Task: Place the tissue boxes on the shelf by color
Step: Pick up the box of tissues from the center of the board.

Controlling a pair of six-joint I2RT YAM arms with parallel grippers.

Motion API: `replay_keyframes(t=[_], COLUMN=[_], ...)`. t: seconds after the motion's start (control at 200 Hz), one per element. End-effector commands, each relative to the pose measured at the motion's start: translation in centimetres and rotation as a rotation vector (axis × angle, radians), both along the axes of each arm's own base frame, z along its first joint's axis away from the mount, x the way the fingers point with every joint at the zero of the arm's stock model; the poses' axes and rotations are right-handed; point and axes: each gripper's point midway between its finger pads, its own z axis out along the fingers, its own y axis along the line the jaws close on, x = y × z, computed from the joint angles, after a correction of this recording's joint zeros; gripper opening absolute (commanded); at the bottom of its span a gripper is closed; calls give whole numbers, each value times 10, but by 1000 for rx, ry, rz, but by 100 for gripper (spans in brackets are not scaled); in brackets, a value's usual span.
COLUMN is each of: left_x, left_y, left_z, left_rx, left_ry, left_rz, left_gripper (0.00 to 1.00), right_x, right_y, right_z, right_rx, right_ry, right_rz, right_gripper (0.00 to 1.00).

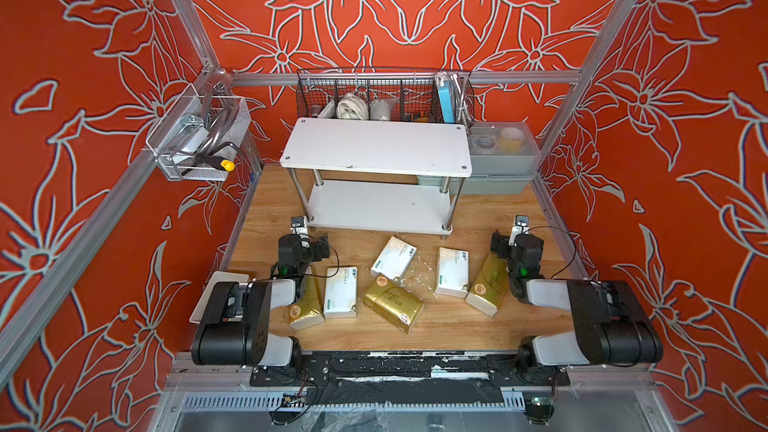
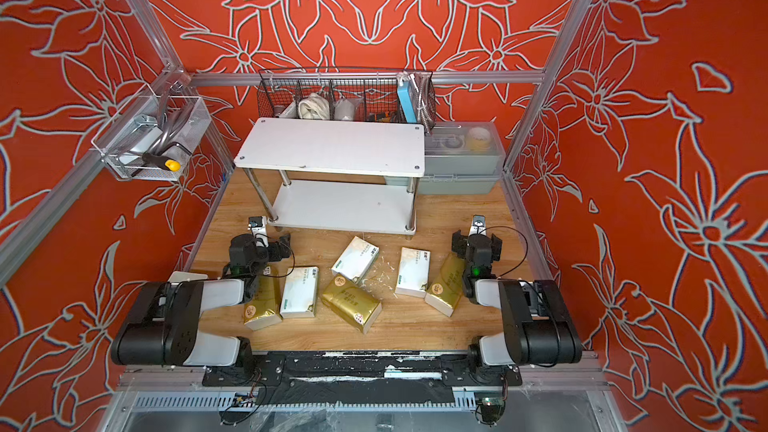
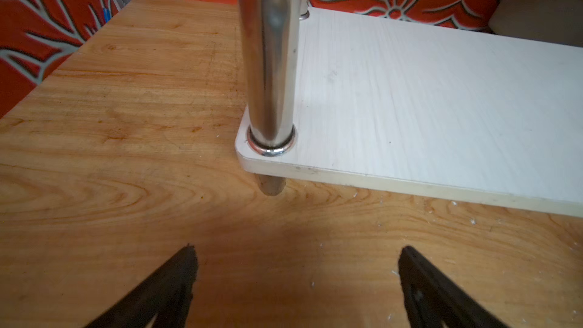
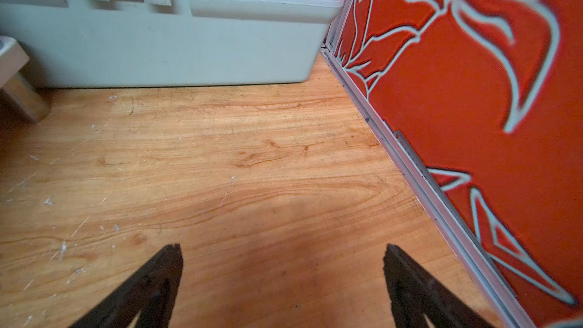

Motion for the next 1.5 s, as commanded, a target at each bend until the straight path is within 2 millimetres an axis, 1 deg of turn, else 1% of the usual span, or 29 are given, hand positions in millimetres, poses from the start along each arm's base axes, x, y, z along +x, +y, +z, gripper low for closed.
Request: replay_keyframes(t=[0.0,0.601,0.621,0.656,0.686,0.756,0.786,0.811,0.831,0.861,0.906,0.971,1.041,1.096,1.121,1.181,1.211,1.236,1.331,1.351,1.366,1.426,1.491], left_x=[0,1,2,8,11,21,21,21,20,17,14,9,5,2,1,-4,-8,-11,-28,-31,-35,-47,-59], left_y=[-2,-2,-4,-8,-12,-10,-11,-12,-13,-12,-11,-10,-12,-13,-14,-18,-18,-17,-19,-21,-21,-26,-30], left_z=[6,5,8,14,17,25,27,29,31,33,36,39,50,59,64,76,80,84,100,97,106,110,114], left_rx=[-3,10,20,32,31,41,48,55,59,61,55,41,34,28,16,-15,-35,-56,-120,-124,-136,-174,-213], left_ry=[-26,-17,-25,-14,28,110,114,109,103,102,103,108,96,94,94,93,91,87,75,88,64,62,58], left_rz=[-7,-3,-5,-21,-41,-30,-32,-32,-27,-17,-1,29,50,68,72,89,106,126,164,170,172,183,181], left_gripper=[98,98,98,98,98,98,98,98,98,98,98,98,98,98,98,98,98,99,98,98,98,98,98], right_x=[1,1,1,-1,0,-2,-3,-3,-3,-3,1,7,5,-1,-4,-26,-34,-35,-31,-33,-33,-39,-47], right_y=[1,0,-1,-2,0,2,2,-1,-4,-6,-8,-1,-3,-4,-9,-30,-33,-32,3,8,11,26,43], right_z=[7,9,13,10,14,16,21,29,37,41,59,88,114,129,134,133,134,138,160,164,167,174,177], right_rx=[-5,2,-1,7,5,0,-3,-8,-4,0,9,41,104,180,229,372,437,452,475,476,477,493,504], right_ry=[-24,-33,-48,-14,-32,-44,-56,-73,-61,-17,-8,-48,-79,-105,-128,-155,-164,-163,-117,-107,-100,-44,31], right_rz=[-1,2,-4,-9,4,12,14,-7,-29,-43,-52,-25,-59,-96,-143,-345,-392,-368,-134,-104,-83,-7,75], right_gripper=[99,99,99,99,99,99,99,99,99,99,99,99,99,99,99,99,99,99,99,99,99,98,98])
